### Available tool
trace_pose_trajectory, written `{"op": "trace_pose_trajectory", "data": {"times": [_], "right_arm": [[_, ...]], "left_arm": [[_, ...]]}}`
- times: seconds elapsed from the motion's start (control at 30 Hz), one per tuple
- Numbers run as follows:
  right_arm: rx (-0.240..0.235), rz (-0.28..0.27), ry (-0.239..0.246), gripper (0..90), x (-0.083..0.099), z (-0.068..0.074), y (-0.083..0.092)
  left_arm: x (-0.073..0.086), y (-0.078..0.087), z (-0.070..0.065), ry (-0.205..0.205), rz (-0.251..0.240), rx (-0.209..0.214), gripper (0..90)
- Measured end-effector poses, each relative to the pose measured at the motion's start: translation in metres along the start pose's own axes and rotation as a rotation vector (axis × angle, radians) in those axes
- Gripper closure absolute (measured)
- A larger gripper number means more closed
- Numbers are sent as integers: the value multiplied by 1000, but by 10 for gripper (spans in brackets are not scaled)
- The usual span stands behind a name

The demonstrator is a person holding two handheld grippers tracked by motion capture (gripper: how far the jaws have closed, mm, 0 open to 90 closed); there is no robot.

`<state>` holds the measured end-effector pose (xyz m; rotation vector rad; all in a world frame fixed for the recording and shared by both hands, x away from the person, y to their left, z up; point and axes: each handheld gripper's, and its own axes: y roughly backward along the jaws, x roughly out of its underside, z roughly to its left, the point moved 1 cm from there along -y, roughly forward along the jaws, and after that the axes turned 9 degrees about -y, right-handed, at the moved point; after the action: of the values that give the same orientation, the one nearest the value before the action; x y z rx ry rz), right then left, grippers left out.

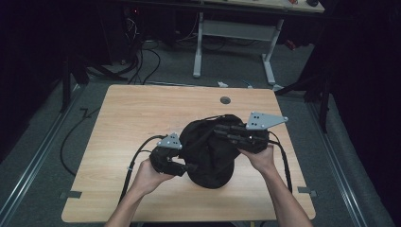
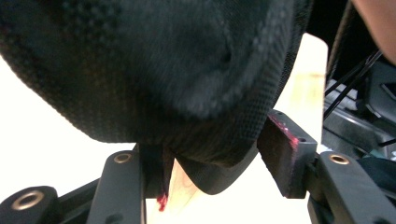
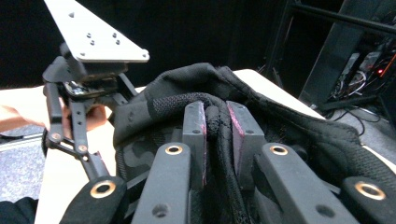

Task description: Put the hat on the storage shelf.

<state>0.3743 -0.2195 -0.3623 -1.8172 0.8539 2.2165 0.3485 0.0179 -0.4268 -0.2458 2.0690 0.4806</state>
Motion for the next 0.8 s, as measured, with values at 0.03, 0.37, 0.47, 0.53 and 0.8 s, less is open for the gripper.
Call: {"op": "trace_pose_trajectory", "data": {"times": [0.03, 0.37, 0.47, 0.53, 0.8], "right_arm": [[2, -2, 1, 792, 0, -1, 1], [-35, 2, -3, 792, 5, -3, 0], [-19, 21, 9, 791, 5, -3, -1], [-18, 26, 12, 789, 5, -3, -1], [-31, 0, -14, 760, 4, -6, 0]], "left_arm": [[-2, 1, 0, 15, -19, 7, 479], [0, -4, 0, 36, 17, 24, 511], [4, -4, -6, 11, 48, 43, 578], [4, -3, -7, 13, 51, 57, 614], [-1, 8, -14, 21, 38, 99, 659]]}}
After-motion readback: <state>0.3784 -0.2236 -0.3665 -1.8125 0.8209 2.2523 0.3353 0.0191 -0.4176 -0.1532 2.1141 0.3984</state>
